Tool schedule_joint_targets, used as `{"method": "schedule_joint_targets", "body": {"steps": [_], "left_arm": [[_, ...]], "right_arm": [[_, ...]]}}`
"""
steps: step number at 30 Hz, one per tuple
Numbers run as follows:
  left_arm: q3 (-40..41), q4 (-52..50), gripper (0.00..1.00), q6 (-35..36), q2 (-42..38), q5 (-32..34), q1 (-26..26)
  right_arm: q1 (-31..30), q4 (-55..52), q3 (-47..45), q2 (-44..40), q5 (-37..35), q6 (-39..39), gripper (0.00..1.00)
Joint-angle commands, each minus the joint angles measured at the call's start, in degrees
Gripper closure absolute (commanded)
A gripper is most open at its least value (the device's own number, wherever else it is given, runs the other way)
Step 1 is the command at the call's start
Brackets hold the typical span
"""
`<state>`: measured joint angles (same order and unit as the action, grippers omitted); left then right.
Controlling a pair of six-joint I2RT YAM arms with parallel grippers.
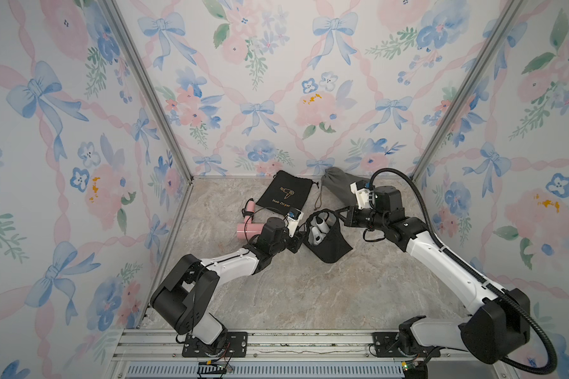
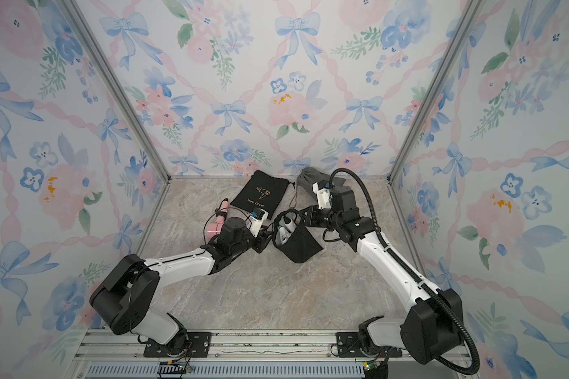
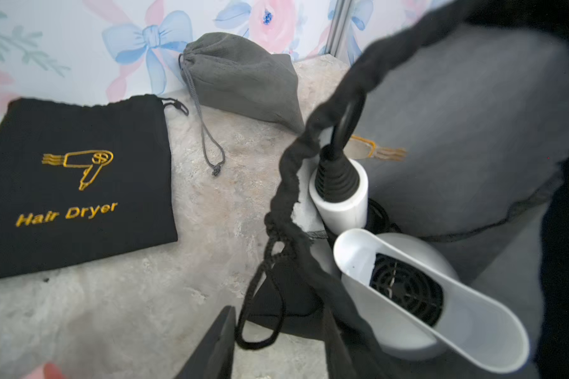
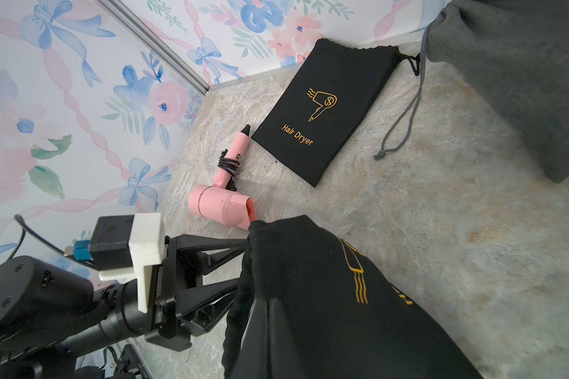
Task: Pack away hair dryers
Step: Pull the drawstrings on both sides of the drawstring bag.
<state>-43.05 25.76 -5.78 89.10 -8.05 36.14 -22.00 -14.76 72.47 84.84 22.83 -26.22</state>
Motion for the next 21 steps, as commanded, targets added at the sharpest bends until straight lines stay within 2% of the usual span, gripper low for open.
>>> {"method": "schedule_joint_targets", "body": {"steps": [1, 3, 6, 8, 9, 15, 21], "left_arm": [[-1.07, 2.14, 0.6, 5.2, 2.28, -1.76, 0.21], [-1.73, 2.65, 0.6, 5.88, 3.58, -1.54, 0.2], [-2.62, 3.85, 0.73, 6.39, 5.21, -1.11, 0.1], [-3.73, 3.96, 0.94, 6.4, 5.85, -0.73, -0.01], [-4.1, 3.95, 1.0, 6.23, 5.68, -0.29, -0.04], [-3.03, 3.57, 1.0, 3.07, -0.21, 4.36, -1.48], [-3.92, -4.7, 1.0, -3.06, -6.35, 11.79, -3.45]], "right_arm": [[0.56, 3.55, -0.3, -1.2, 2.16, -0.75, 1.0], [0.67, 3.82, -0.42, -1.58, 2.54, -0.84, 1.0], [0.82, 4.04, -0.78, -2.17, 2.81, -0.87, 1.0], [1.04, 4.43, -1.26, -2.56, 2.96, -1.01, 1.0], [1.16, 4.43, -1.44, -2.65, 3.01, -1.02, 1.0], [2.31, 4.61, -2.55, -2.91, 3.1, -1.04, 1.0], [2.94, 4.57, -3.14, -2.41, 2.01, -0.32, 1.0]]}}
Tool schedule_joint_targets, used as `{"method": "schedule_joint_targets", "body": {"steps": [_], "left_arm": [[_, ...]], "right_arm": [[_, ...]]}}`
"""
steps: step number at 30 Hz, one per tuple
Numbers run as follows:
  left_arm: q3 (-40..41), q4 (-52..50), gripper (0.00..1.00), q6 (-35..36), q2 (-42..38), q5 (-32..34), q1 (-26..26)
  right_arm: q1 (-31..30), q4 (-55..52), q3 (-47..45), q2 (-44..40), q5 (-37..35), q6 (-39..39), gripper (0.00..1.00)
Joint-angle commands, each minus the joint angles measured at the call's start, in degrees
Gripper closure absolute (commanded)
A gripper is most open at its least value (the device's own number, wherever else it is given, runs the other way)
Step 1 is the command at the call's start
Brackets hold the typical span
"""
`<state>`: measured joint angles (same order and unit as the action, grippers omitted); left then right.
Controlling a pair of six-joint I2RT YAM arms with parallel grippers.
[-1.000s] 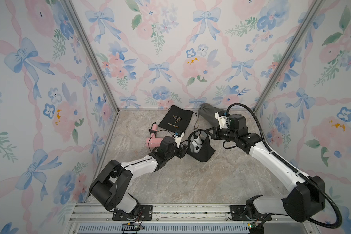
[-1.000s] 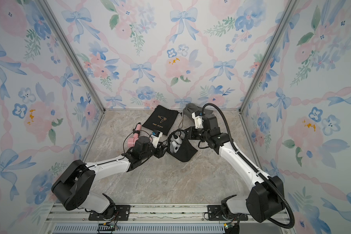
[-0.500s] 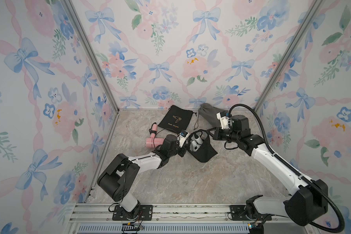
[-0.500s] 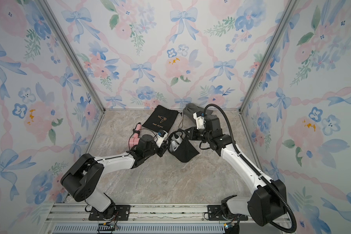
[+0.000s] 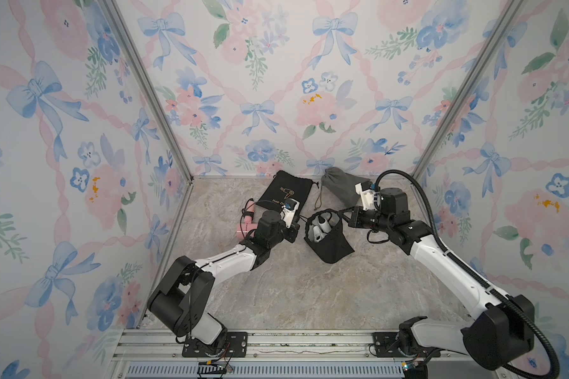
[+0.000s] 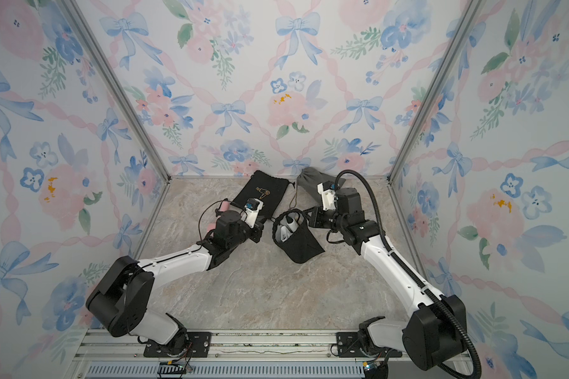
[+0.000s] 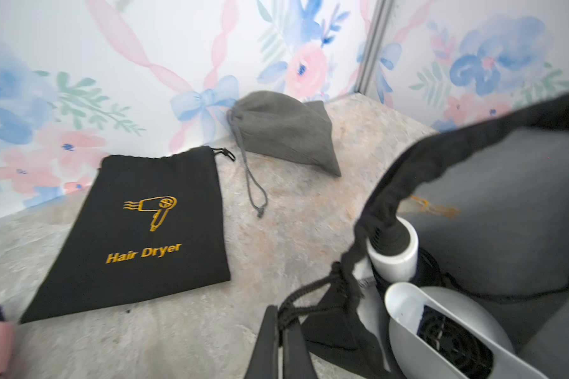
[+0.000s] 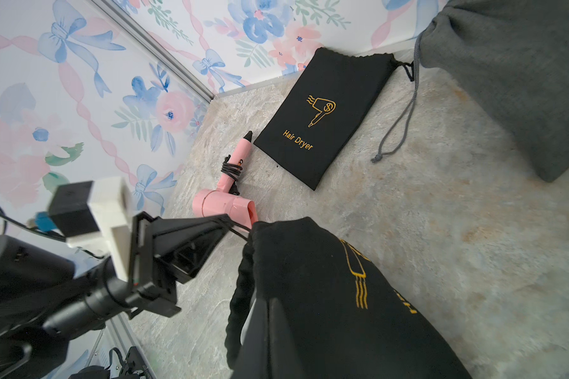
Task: Pack away hair dryers
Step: Pull the drawstrings on both sides of the drawstring bag.
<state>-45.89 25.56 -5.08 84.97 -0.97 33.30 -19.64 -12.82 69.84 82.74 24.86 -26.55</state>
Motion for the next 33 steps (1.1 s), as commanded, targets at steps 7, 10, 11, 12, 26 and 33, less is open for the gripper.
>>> {"method": "schedule_joint_targets", "body": {"steps": [7, 10, 11, 12, 26, 33], "left_arm": [[-3.56, -12.48, 1.0, -8.9, -7.46, 3.37, -0.69], [-3.95, -14.61, 1.0, -9.86, -9.98, 0.89, -0.62], [-3.95, -14.91, 1.0, -9.85, -10.56, 0.2, -0.54], [-3.6, -15.01, 1.0, -10.3, -11.19, 0.11, -0.4], [0.55, -14.87, 1.0, -10.83, -13.71, 1.38, 5.31], [0.07, -14.74, 1.0, -10.8, -12.97, 0.62, 6.26]], "right_arm": [[-0.34, 1.49, 0.6, 2.06, 0.1, 1.78, 1.0], [-1.29, 0.5, 1.7, 3.83, 0.36, 2.97, 1.0], [-1.64, 0.9, 1.7, 4.36, 0.51, 2.91, 1.0], [-2.12, 1.33, 1.83, 5.05, 0.79, 3.0, 1.0], [-5.63, 0.19, 6.86, 10.63, -0.11, 4.74, 0.72], [-5.37, 1.25, 4.36, 6.64, -2.63, 5.55, 0.55]]}}
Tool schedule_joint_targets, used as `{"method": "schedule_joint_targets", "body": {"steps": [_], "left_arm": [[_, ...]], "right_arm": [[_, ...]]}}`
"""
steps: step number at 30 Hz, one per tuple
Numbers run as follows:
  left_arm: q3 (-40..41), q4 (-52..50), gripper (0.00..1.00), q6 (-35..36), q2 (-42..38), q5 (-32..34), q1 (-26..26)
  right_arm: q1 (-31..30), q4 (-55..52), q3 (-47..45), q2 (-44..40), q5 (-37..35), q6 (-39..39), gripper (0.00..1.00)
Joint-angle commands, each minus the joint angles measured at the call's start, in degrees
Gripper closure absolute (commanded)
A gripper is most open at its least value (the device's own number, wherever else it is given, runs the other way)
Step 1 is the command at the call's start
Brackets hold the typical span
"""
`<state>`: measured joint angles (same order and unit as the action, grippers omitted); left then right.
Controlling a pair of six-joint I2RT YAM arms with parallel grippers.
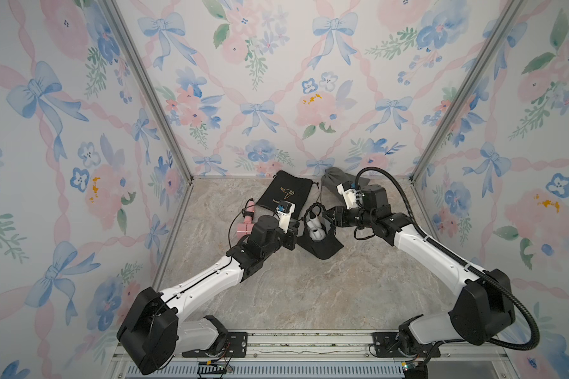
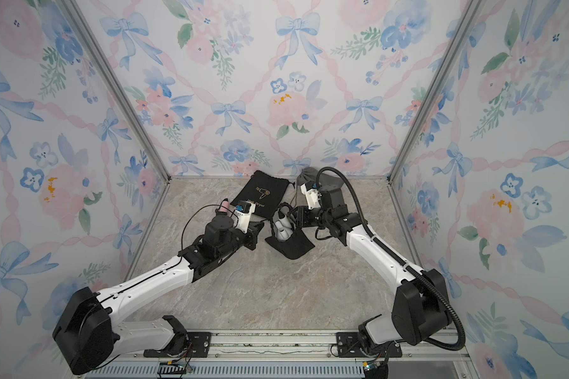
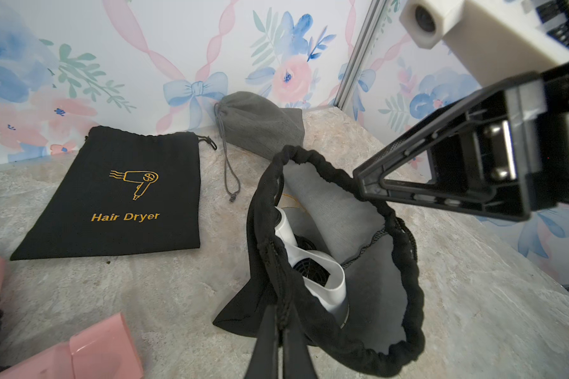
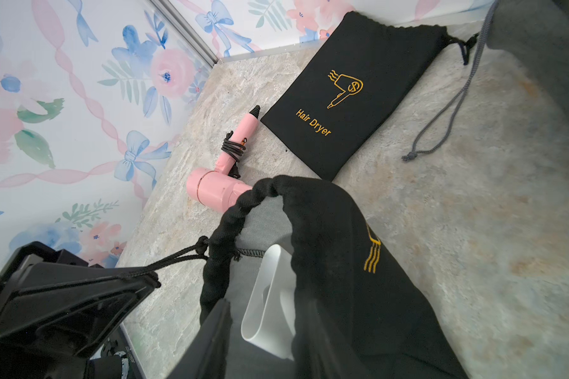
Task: Pack away hair dryers
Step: Pull the drawstrings on both sides of the drawstring bag.
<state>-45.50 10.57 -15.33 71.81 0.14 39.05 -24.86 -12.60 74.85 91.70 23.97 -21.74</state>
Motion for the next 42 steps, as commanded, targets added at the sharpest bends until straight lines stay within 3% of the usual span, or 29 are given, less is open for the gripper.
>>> {"method": "schedule_joint_targets", "body": {"steps": [1, 15, 28, 42], "left_arm": [[-0.3, 0.24, 1.0, -0.45, 0.13, -0.59, 0.75], [-0.32, 0.33, 1.0, 0.2, 1.05, 0.04, 2.88], [5.93, 0.33, 1.0, -9.08, -1.81, 1.88, 3.25], [23.55, 5.65, 1.0, -19.08, -11.31, 7.07, 3.24]], "right_arm": [[0.01, 1.33, -1.37, -3.25, -2.2, 0.64, 0.54], [0.59, 5.1, -11.15, -12.64, -8.87, 0.74, 0.49], [-0.16, 5.68, -13.58, -9.76, -6.48, 0.15, 0.48], [-4.51, 4.44, -8.53, -0.06, -6.38, 1.61, 0.48]]}}
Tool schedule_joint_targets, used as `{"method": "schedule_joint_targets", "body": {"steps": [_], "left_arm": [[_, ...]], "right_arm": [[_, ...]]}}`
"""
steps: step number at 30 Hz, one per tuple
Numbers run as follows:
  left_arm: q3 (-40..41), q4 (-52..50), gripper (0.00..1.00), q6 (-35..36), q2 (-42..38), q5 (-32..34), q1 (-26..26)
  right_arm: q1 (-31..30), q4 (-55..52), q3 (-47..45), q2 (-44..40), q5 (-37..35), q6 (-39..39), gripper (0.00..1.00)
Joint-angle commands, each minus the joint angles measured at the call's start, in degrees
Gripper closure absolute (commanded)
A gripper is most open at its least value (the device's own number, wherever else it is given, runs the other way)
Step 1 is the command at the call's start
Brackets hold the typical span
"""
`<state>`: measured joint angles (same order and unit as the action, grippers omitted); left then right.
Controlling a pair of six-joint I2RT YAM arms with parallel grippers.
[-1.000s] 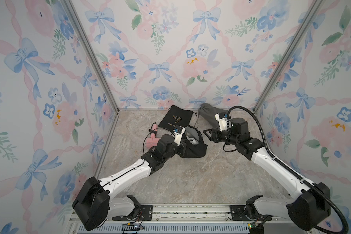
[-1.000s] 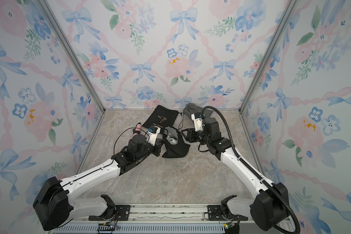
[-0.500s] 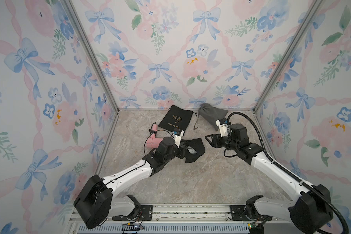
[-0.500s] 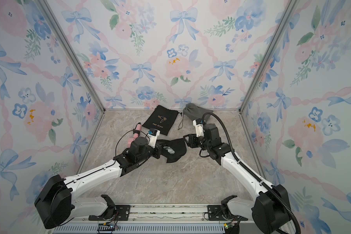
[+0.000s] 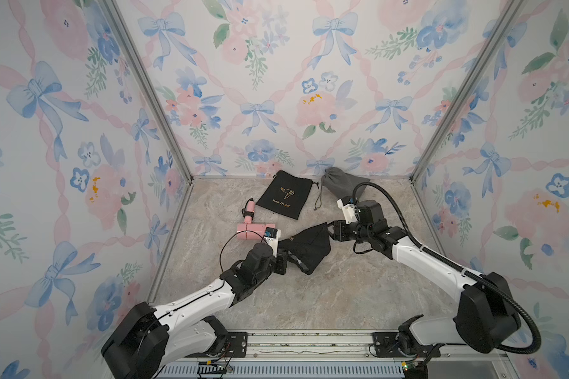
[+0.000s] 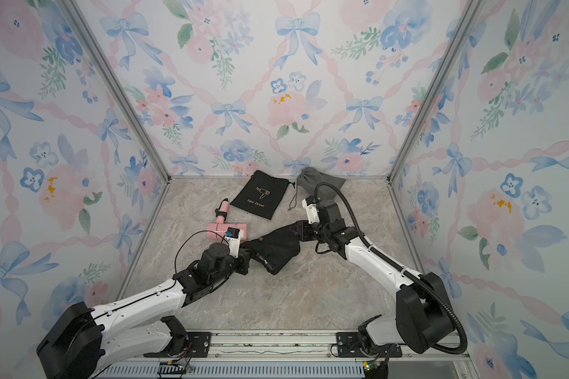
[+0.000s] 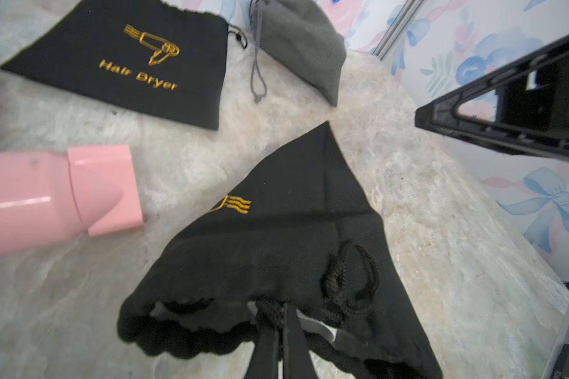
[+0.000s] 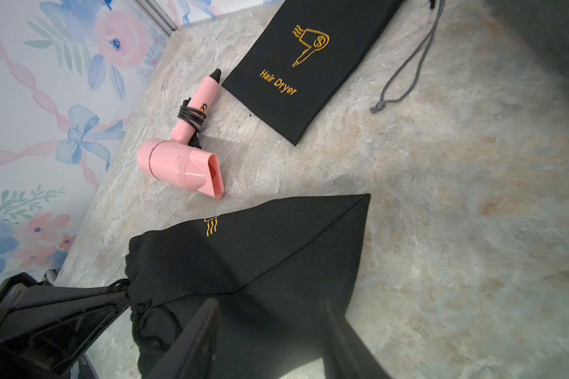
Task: Pack away hair dryers
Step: Pull the drawstrings on both sides of the drawstring bag.
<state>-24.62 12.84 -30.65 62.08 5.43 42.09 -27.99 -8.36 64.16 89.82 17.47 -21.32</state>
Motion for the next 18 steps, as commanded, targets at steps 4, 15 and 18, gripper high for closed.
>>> {"method": "schedule_joint_targets", "body": {"steps": [4, 15, 18], "left_arm": [[7.25, 6.59, 1.0, -6.41, -3.73, 2.89, 0.19], [10.22, 7.55, 1.0, -8.29, -5.54, 7.62, -1.05], [9.79, 7.55, 1.0, -8.07, -5.19, 7.69, -1.46]], "right_arm": [[-3.39, -0.59, 3.88, 3.53, -0.6, 1.84, 0.48], [-6.58, -5.09, 8.39, 7.61, -2.71, 4.6, 0.49], [-8.16, -4.73, 6.8, 6.79, -2.8, 3.76, 0.49]]}}
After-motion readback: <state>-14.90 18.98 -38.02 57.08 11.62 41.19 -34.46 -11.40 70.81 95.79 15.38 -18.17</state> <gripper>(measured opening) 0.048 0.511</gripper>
